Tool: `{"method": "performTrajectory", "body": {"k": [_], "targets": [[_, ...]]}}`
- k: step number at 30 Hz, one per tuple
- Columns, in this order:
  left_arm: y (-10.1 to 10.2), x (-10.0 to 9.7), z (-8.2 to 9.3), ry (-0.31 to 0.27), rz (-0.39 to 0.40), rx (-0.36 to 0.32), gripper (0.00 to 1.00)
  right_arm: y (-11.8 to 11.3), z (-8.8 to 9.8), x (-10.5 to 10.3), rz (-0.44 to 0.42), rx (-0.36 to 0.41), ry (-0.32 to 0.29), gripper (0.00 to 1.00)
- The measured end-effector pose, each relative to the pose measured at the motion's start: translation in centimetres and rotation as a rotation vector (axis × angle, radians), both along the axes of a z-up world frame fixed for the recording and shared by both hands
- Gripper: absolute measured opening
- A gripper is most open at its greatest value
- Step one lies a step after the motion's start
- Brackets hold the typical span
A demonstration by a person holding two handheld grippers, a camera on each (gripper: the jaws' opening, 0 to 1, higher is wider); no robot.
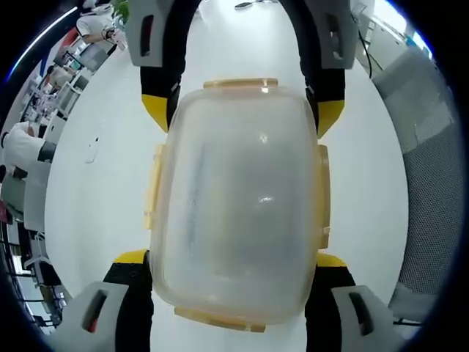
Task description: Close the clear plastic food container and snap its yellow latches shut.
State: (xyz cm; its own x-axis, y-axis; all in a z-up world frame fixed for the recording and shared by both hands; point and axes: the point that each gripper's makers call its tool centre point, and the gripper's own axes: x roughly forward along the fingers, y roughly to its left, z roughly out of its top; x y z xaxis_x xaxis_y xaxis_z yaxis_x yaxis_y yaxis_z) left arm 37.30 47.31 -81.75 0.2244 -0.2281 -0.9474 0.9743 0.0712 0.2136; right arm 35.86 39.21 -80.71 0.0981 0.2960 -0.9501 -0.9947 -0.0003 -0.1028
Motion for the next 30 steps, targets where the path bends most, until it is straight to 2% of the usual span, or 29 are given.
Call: {"method": "performTrajectory", "body": {"k": [13,30], "targets": [[-0.2,1.0,0.0,-0.012,0.009,-0.018,0.84,-0.2,0.0,1.1,0.006,-0.008,0.001,0.77],[-0.3,1.1,0.0,-0.013,0.004,-0.022,0.84,-0.2,0.0,1.1,0.0,0.0,0.001,0.77]]}}
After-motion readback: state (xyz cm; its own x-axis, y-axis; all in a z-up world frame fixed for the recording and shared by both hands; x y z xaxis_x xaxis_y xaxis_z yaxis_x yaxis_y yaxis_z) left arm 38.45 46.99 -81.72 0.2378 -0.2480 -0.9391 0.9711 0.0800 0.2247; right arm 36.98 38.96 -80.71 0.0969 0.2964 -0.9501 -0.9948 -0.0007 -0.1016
